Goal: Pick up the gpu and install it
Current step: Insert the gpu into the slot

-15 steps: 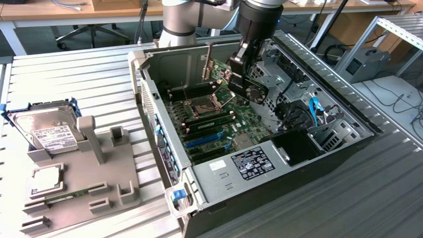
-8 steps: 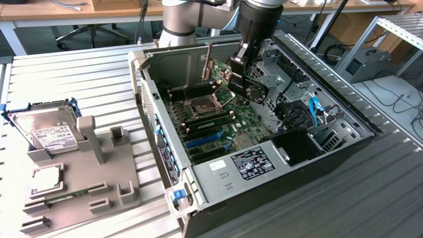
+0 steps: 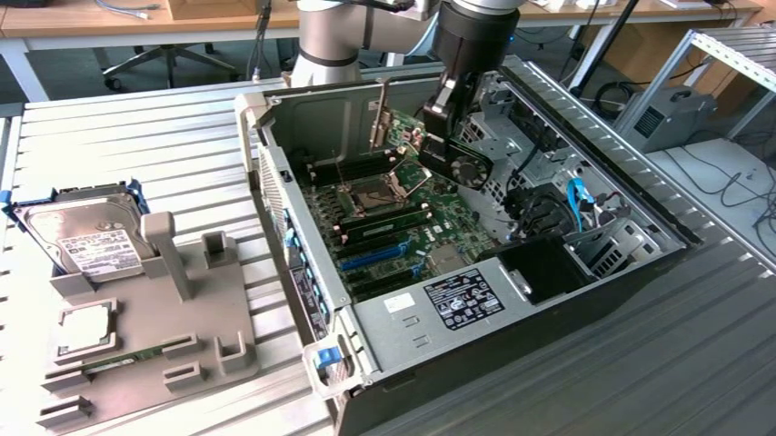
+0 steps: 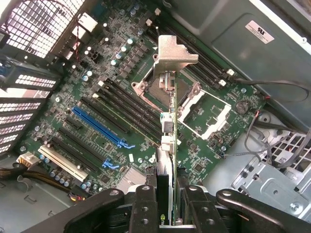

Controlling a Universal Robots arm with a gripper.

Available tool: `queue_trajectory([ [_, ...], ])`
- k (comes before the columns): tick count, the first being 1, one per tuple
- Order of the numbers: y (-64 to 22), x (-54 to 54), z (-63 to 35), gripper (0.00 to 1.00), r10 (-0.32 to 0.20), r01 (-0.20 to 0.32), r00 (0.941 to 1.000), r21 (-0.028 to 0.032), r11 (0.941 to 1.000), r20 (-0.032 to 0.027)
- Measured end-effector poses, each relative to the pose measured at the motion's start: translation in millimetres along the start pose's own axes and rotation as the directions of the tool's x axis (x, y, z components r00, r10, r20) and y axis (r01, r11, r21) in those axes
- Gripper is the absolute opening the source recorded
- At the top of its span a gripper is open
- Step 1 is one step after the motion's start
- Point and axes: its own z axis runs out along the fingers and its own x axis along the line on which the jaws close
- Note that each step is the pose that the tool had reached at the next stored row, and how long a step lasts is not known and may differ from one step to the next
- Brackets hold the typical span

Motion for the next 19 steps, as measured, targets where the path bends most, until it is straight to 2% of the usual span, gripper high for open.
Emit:
queue_trajectory([
  [19,0.0,0.0,0.0,0.26,-0.038,0.038,0.9993,-0.0011,0.9993,0.0009],
])
